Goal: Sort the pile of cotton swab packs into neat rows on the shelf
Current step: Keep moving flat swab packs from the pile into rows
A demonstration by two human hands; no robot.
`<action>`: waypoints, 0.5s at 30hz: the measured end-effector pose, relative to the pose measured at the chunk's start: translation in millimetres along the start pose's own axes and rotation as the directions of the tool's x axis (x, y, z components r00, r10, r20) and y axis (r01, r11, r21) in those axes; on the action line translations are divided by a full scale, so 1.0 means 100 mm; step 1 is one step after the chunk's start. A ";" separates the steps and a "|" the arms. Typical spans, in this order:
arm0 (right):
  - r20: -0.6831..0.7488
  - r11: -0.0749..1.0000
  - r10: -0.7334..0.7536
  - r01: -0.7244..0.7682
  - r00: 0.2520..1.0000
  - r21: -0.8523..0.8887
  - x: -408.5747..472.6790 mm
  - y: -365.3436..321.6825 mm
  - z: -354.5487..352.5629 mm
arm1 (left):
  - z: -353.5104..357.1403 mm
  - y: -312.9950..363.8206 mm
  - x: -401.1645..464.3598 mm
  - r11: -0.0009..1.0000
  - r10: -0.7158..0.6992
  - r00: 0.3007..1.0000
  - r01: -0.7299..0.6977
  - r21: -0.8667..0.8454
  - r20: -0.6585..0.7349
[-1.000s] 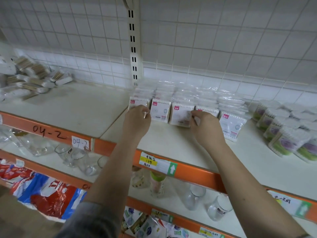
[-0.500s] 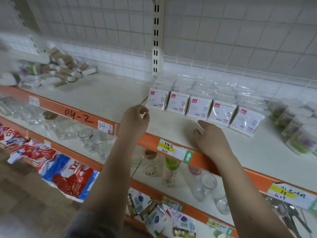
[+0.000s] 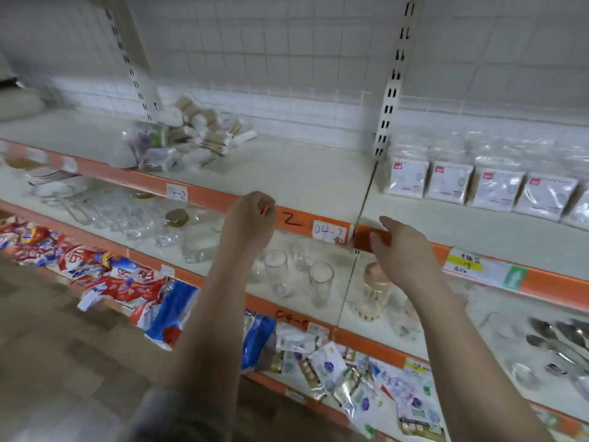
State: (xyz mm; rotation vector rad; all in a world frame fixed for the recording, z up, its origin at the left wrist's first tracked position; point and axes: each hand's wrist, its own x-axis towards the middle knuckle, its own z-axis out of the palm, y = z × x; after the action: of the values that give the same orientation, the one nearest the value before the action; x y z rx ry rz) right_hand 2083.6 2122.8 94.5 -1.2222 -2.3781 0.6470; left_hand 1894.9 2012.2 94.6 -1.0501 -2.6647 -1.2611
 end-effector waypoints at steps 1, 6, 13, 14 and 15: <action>-0.001 1.000 -0.009 0.009 1.000 0.008 -0.03 -0.11 0.08 | -0.10 -0.10 0.00 1.000 -0.005 1.000 0.005 0.000 0.012; 0.004 0.999 -0.044 0.044 0.999 0.002 -0.07 -0.54 0.40 | -0.50 -0.57 0.03 0.998 -0.056 0.998 0.056 0.020 0.011; -0.002 0.996 -0.084 0.084 0.996 0.036 0.18 -0.91 0.70 | -0.78 -1.07 0.21 0.991 -0.133 0.990 0.134 0.012 -0.044; -0.002 0.995 -0.092 0.092 0.996 0.042 0.26 -0.96 0.75 | -0.81 -1.13 0.27 0.990 -0.142 0.989 0.143 0.016 -0.051; -0.002 0.994 -0.100 0.100 0.995 0.047 0.33 -1.01 0.80 | -0.84 -1.18 0.32 0.988 -0.149 0.987 0.150 0.022 -0.057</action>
State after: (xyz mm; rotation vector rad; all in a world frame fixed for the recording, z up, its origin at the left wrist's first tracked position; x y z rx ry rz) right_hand 1957.8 2080.7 90.2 -1.0762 -2.3925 0.6677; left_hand 1780.5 1919.6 79.8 -0.8136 -2.7550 -1.2538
